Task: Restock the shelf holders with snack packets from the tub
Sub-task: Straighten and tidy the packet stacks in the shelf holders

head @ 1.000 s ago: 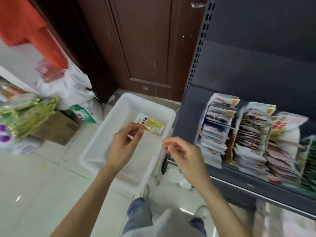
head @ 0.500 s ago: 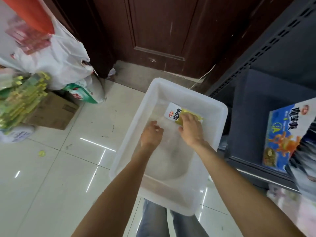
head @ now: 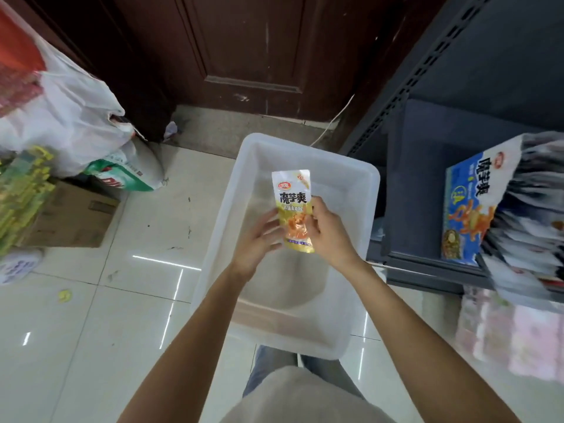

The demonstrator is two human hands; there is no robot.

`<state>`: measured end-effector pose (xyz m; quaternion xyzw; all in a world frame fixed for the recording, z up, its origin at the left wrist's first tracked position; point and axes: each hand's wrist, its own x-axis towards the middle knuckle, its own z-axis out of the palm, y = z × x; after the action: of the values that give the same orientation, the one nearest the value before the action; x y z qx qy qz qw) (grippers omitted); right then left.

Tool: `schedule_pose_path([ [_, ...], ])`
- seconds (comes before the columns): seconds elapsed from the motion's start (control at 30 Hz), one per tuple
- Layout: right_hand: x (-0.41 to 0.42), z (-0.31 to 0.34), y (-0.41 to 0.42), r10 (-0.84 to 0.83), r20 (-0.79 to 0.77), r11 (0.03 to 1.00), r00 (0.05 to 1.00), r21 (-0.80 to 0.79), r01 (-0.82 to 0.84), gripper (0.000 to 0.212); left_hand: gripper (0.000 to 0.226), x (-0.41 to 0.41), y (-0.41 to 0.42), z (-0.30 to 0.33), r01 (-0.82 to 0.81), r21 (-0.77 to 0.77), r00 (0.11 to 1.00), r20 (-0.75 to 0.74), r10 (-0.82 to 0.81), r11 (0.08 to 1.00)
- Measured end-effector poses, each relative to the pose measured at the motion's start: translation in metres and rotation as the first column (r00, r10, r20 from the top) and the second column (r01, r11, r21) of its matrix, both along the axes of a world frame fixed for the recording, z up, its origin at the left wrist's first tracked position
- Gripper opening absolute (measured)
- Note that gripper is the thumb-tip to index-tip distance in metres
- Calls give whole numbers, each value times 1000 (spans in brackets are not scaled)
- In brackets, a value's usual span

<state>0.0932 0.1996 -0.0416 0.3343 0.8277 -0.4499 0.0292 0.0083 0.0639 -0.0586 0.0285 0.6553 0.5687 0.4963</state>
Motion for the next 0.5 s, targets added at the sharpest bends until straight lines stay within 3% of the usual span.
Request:
schedule_pose_path([
  [0.1,29,41,-8,-263,-144,924,954,-323,206,26,25,7,-4,36,158,44,958,-249,-143,986],
  [0.2,59,81,-2,-414,-251,861,875,-421,286,31,30,12,-4,67,301,-7,845,-462,-270,954],
  [0.3,94,117,10,-440,-361,884,822,-335,326,39,25,17,6,93,443,-52,670,-644,-369,895],
  [0.43,139,146,28,-360,-379,933,853,-118,341,14,22,32,41,131,508,-125,360,-868,-342,852],
  [0.5,161,155,38,-376,-388,924,842,-90,371,15,23,45,63,151,533,-132,245,-921,-301,836],
])
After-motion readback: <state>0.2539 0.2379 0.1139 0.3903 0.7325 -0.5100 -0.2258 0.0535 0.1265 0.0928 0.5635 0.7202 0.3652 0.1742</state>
